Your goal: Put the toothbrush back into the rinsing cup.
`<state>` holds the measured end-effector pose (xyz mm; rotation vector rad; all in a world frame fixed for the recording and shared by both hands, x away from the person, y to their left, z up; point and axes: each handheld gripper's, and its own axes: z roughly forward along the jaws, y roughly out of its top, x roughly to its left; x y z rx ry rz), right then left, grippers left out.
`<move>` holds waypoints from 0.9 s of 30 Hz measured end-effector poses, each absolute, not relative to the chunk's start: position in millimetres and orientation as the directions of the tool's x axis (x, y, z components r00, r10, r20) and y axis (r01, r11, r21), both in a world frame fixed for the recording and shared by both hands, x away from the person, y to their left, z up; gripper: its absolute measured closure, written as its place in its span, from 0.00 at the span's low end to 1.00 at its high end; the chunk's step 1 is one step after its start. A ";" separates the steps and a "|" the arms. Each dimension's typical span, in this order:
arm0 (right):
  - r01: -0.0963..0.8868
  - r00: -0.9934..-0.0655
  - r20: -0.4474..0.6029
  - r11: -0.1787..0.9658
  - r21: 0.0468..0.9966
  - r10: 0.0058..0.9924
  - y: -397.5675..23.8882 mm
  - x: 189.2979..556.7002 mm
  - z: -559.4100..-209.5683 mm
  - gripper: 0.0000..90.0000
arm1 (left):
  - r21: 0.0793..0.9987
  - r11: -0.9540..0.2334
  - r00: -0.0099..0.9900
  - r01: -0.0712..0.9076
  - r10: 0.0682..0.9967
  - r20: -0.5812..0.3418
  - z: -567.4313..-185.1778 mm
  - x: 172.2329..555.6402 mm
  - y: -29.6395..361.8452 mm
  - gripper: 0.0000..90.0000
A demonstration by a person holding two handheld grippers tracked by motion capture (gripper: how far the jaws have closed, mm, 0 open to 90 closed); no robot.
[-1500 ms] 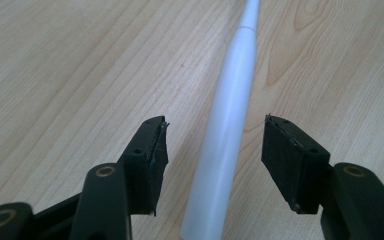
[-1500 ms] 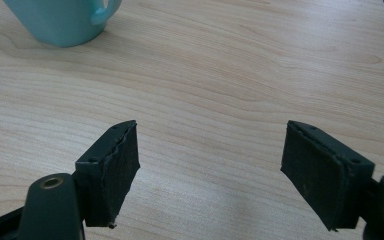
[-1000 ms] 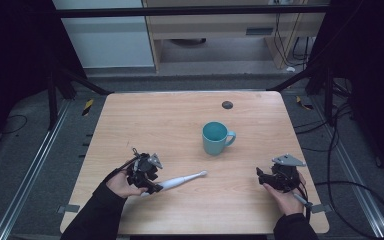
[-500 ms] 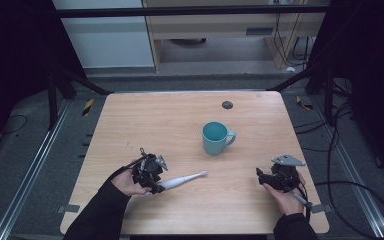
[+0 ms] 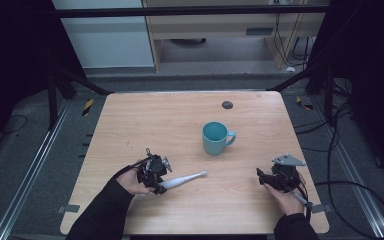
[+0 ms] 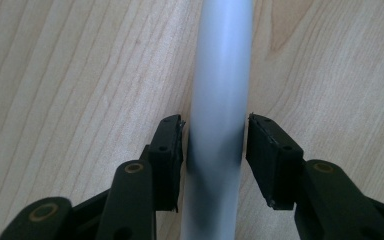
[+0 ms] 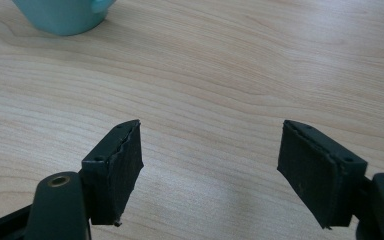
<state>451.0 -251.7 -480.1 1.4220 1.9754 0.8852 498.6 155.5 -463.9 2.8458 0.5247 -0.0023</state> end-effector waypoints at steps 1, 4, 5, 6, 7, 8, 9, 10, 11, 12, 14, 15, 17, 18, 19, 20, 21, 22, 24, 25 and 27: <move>0.599 -0.292 -0.047 0.221 0.770 0.955 -251.5 450.8 -479.8 0.28 | 0.236 -0.906 0.936 0.351 0.350 -0.045 -463.8 499.0 155.0 0.65; 0.599 -0.292 -0.046 0.220 0.770 0.955 -251.8 450.8 -479.6 0.28 | 0.227 -0.911 0.938 0.344 0.345 -0.038 -463.6 499.7 153.7 0.65; 0.599 -0.291 -0.047 0.220 0.770 0.956 -251.9 450.9 -479.7 0.28 | 0.223 -0.913 0.938 0.343 0.344 -0.036 -463.5 500.0 152.8 0.65; 0.601 -0.291 -0.047 0.220 0.769 0.956 -251.9 450.8 -479.6 0.28 | 0.219 -0.916 0.941 0.336 0.337 -0.035 -463.4 500.3 150.6 0.67; 0.601 -0.291 -0.047 0.220 0.769 0.956 -251.9 450.8 -479.6 0.28 | 0.219 -0.916 0.941 0.336 0.337 -0.035 -463.4 500.3 150.6 0.68; 0.600 -0.290 -0.048 0.220 0.769 0.956 -251.8 450.8 -479.5 0.28 | 0.212 -0.920 0.943 0.329 0.331 -0.028 -463.2 499.9 148.8 0.69; 0.600 -0.289 -0.049 0.221 0.769 0.956 -251.5 450.9 -479.5 0.28 | 0.212 -0.920 0.943 0.329 0.331 -0.028 -463.2 499.9 148.8 0.71; 0.602 -0.289 -0.049 0.221 0.768 0.956 -251.1 450.8 -479.4 0.28 | 0.210 -0.923 0.945 0.324 0.327 -0.018 -463.1 499.3 148.1 0.72; 0.602 -0.289 -0.049 0.221 0.768 0.956 -251.1 450.8 -479.4 0.28 | 0.210 -0.923 0.945 0.324 0.327 -0.018 -463.1 499.3 148.1 0.72; 0.599 -0.291 -0.055 0.227 0.768 0.955 -251.3 450.9 -479.5 0.28 | 0.208 -0.922 0.944 0.326 0.330 -0.020 -463.0 499.2 148.0 0.72; 0.598 -0.292 -0.057 0.229 0.768 0.955 -251.0 450.8 -479.4 0.28 | 0.206 -0.924 0.945 0.323 0.327 -0.012 -462.9 498.4 147.3 0.73; 0.598 -0.292 -0.057 0.229 0.768 0.955 -251.0 450.8 -479.4 0.28 | 0.204 -0.926 0.946 0.319 0.324 -0.008 -463.0 498.0 146.8 0.73; 0.599 -0.291 -0.055 0.227 0.768 0.955 -250.8 450.6 -479.2 0.28 | 0.197 -0.929 0.948 0.312 0.319 -0.001 -462.9 497.5 145.8 0.73; 0.600 -0.290 -0.055 0.227 0.767 0.955 -250.8 450.5 -479.1 0.28 | 0.195 -0.930 0.948 0.312 0.319 0.002 -462.8 497.3 145.6 0.73; 0.599 -0.291 -0.057 0.228 0.767 0.955 -250.8 450.6 -479.1 0.28 | 0.195 -0.930 0.948 0.312 0.319 0.002 -462.8 497.2 145.5 0.73; 0.600 -0.291 -0.058 0.229 0.767 0.955 -250.7 450.6 -479.2 0.28 | 0.195 -0.930 0.948 0.312 0.319 0.003 -462.7 497.0 145.6 0.73; 0.598 -0.294 -0.061 0.234 0.766 0.954 -250.7 450.8 -479.3 0.28 | 0.196 -0.929 0.947 0.314 0.320 0.001 -462.6 497.0 145.8 0.73; 0.600 -0.293 -0.059 0.231 0.766 0.954 -250.4 451.1 -479.4 0.28 | 0.198 -0.926 0.945 0.321 0.326 -0.008 -462.1 496.8 147.2 0.73; 0.600 -0.294 -0.060 0.233 0.765 0.954 -250.9 451.1 -479.3 0.29 | 0.202 -0.923 0.943 0.328 0.334 -0.008 -459.2 496.6 149.2 0.73; 0.600 -0.294 -0.060 0.233 0.765 0.954 -250.9 451.1 -479.3 0.29 | 0.202 -0.923 0.943 0.328 0.334 -0.008 -459.2 496.6 149.2 0.73; 0.600 -0.290 -0.056 0.227 0.767 0.955 -251.4 450.8 -478.9 0.29 | 0.217 -0.915 0.938 0.340 0.346 -0.009 -454.7 496.0 151.6 0.73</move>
